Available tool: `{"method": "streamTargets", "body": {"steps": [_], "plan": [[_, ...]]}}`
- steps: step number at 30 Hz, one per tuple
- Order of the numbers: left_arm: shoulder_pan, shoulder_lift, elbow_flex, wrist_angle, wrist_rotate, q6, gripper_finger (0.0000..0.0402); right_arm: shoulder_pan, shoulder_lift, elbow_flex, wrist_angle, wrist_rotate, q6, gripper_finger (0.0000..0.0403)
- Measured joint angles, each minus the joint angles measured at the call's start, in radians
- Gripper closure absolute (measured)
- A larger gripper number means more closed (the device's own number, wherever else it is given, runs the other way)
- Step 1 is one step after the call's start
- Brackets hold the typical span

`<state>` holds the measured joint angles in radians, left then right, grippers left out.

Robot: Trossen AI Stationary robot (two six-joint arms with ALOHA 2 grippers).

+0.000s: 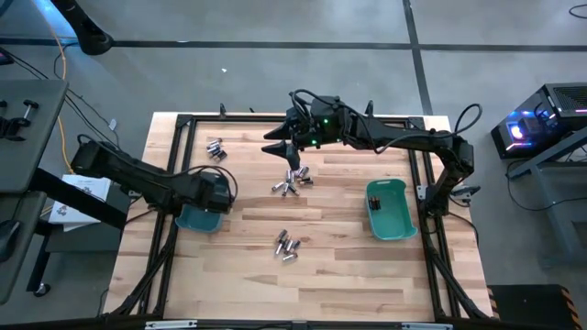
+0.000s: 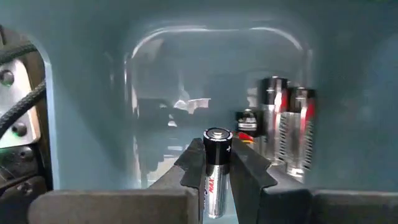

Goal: Sort batteries
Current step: Put the silver battery into the blue bin

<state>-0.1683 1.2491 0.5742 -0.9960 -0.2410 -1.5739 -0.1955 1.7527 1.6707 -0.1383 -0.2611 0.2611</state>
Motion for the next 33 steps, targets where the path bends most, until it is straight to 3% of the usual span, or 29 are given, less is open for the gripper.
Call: {"method": "streamTargets", "body": {"steps": [14,24,33], "plan": [[0.02,0.0,-0.055,0.148,-0.011,0.005,0.0356,0.0,0.0,0.0,0.0,0.0,0.0,0.0188],[0.062,-0.012,-0.055,0.174,0.003,0.012,0.0283,0.0,0.0,0.0,0.0,0.0,0.001,0.0188],[0.071,-0.155,-0.003,0.07,0.032,0.073,0.0214,0.0,0.0,0.0,-0.02,0.0,0.0,0.0188]]}}
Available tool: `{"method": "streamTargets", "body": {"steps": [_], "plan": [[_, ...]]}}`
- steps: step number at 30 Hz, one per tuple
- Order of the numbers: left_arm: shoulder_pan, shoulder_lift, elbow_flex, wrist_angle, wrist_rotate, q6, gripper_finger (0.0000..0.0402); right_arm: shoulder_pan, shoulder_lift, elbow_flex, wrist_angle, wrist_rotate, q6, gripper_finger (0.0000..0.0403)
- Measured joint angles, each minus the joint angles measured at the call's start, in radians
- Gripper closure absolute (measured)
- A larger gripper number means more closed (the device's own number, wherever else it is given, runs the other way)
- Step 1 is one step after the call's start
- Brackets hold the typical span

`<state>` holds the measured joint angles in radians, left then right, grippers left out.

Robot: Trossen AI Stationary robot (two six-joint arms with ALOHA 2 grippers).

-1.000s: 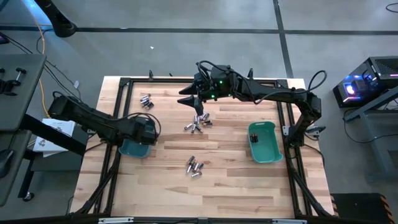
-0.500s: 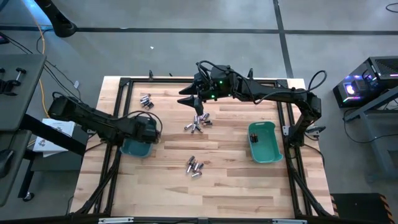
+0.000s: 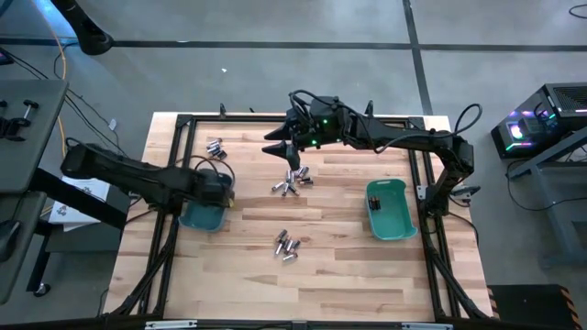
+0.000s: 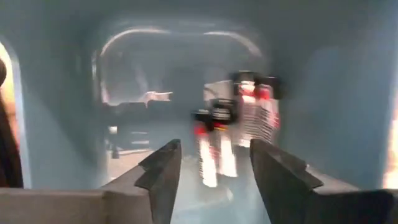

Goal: Sort batteries
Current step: Put the silver battery into the blue bin

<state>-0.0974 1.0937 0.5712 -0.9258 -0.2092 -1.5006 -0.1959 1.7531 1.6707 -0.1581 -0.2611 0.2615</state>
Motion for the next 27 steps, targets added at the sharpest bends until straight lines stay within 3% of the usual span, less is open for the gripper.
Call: {"method": "streamTargets", "body": {"steps": [6,11,16,21,23,27], "plan": [[0.0,-0.102,0.101,-0.019,-0.012,0.098,0.0209,0.001,0.0,0.0,-0.128,-0.001,-0.043,0.0188],[0.0,-0.143,0.198,-0.02,-0.046,0.221,0.0209,0.013,0.022,0.0,-0.33,-0.003,-0.223,0.0188],[0.0,-0.145,0.314,-0.01,-0.071,0.451,0.0209,0.013,0.121,0.0,-0.44,-0.066,-0.402,0.0188],[0.0,-0.143,0.391,0.066,-0.117,0.663,0.0209,0.014,0.273,0.0,-0.406,-0.086,-0.504,0.0188],[0.0,-0.144,0.405,0.094,-0.146,0.696,0.0209,0.016,0.332,0.0,-0.396,-0.069,-0.505,0.0188],[0.0,-0.143,0.406,0.117,-0.168,0.71,0.0209,0.025,0.416,0.0,-0.39,0.064,-0.479,0.0188]]}}
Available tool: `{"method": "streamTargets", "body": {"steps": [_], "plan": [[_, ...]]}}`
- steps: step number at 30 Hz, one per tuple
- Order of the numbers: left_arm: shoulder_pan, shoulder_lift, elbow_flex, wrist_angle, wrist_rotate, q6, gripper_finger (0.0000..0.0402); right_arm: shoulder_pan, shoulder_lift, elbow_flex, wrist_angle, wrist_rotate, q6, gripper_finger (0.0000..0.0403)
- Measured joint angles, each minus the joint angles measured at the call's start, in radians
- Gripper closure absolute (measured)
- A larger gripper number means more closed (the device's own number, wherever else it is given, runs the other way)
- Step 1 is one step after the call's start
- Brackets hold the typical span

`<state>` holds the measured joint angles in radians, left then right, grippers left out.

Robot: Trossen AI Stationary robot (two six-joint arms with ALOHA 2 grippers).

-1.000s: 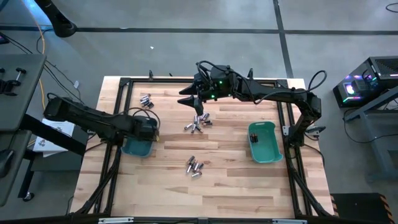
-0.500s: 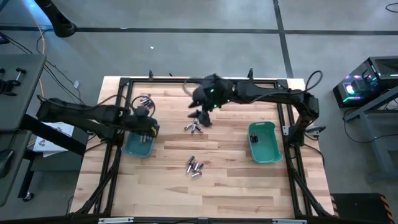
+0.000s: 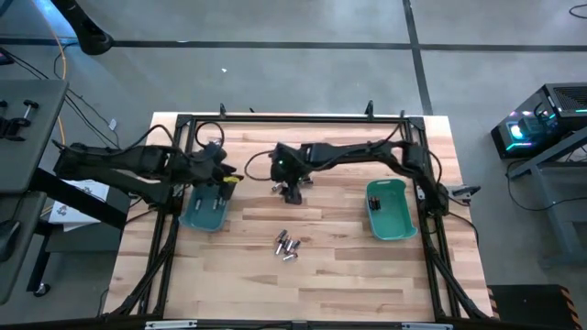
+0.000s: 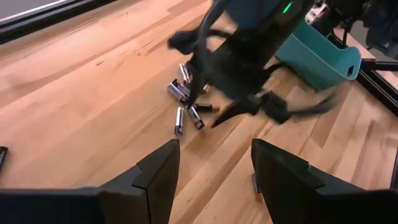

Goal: Sort batteries
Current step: Put the silver battery into the blue bin

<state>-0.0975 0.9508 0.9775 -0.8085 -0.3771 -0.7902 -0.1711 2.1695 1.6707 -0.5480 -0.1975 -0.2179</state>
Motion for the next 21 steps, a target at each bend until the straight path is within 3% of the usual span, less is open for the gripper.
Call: {"method": "streamTargets", "body": {"steps": [12,21], "plan": [[0.0,0.002,0.0,-0.003,-0.001,0.002,0.0209,-0.013,0.073,0.0,0.115,0.036,-0.072,0.0197],[0.0,0.002,0.0,-0.003,-0.008,0.002,0.0209,-0.028,0.084,0.0,0.08,0.03,-0.072,0.0296]]}}
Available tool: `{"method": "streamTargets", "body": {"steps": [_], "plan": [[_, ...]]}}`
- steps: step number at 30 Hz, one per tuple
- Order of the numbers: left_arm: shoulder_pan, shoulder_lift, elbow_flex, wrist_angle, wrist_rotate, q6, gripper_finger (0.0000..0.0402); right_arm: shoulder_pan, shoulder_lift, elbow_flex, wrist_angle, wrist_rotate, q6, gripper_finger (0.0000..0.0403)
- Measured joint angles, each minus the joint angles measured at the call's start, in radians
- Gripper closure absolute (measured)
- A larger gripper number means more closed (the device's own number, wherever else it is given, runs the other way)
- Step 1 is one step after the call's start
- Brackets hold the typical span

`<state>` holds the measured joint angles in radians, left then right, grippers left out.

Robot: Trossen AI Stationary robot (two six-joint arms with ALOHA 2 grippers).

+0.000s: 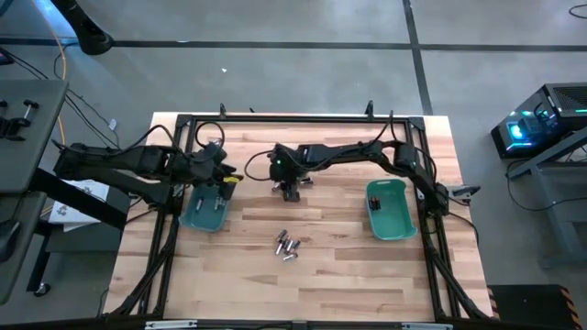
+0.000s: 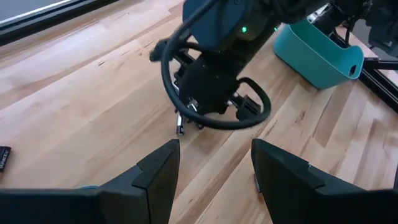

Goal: Sort batteries
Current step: Put the silver battery into the blue bin

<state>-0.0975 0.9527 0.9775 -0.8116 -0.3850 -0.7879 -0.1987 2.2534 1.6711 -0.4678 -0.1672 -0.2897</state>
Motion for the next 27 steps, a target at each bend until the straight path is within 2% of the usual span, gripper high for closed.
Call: {"method": "streamTargets", "body": {"steps": [5,12,18,22,27], "plan": [[0.0,0.0,0.0,0.001,-0.005,0.0,0.0209,0.008,0.027,0.001,0.009,-0.052,0.003,0.0335],[-0.002,0.0,0.0,-0.001,-0.005,-0.004,0.0209,0.028,0.034,0.004,-0.01,-0.039,0.034,0.034],[-0.002,0.0,0.0,-0.016,-0.004,-0.013,0.0209,0.033,0.034,0.003,-0.005,-0.047,0.242,0.038],[-0.008,-0.02,0.0,-0.051,-0.022,-0.05,0.0209,0.033,0.017,-0.003,0.054,-0.058,0.342,0.038],[-0.062,-0.087,0.0,-0.052,-0.113,-0.075,0.0209,0.039,-0.067,-0.002,0.223,-0.113,0.393,0.038]]}}
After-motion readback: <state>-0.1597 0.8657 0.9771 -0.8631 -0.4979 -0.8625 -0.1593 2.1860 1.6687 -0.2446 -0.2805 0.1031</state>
